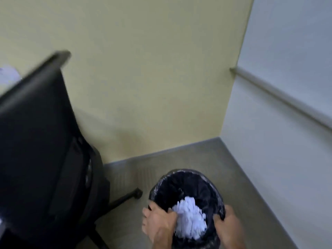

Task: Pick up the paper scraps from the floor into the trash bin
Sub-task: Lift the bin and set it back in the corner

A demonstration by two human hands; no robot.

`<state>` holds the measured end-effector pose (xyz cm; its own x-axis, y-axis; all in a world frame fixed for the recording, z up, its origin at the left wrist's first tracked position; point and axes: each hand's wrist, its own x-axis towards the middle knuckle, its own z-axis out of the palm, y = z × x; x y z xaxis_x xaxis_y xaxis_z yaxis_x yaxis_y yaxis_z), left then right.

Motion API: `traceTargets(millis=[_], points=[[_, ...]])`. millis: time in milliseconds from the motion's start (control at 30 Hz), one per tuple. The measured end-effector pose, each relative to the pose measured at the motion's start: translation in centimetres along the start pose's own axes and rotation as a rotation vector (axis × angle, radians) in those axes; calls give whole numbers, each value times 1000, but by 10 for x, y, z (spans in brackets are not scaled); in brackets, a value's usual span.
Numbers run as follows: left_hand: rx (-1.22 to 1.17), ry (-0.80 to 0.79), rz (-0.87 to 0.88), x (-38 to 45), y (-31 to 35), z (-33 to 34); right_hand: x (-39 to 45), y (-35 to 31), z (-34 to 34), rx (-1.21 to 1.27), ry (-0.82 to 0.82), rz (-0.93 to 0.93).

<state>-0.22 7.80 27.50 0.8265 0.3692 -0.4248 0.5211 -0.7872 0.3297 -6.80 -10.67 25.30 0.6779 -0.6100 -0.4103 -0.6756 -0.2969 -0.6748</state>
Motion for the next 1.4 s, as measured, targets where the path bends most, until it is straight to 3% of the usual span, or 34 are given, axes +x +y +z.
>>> traceTargets(millis=[133, 300, 500, 900, 1133, 1400], points=[[98, 61, 62, -40, 54, -60, -2, -40, -60, -108, -43, -27], [119, 109, 335, -80, 100, -127, -27, -114, -146, -3, 168, -108], [220, 181, 534, -128, 127, -200, -61, -168, -224, 20, 212, -263], [311, 352, 501, -215, 200, -245, -49, -196, -325, -4, 167, -339], [150, 338, 496, -238, 209, -272, -42, -220, -363, -43, 98, -422], [-92, 110, 701, -206, 175, -304, -69, -239, -363, 43, -1, -446]])
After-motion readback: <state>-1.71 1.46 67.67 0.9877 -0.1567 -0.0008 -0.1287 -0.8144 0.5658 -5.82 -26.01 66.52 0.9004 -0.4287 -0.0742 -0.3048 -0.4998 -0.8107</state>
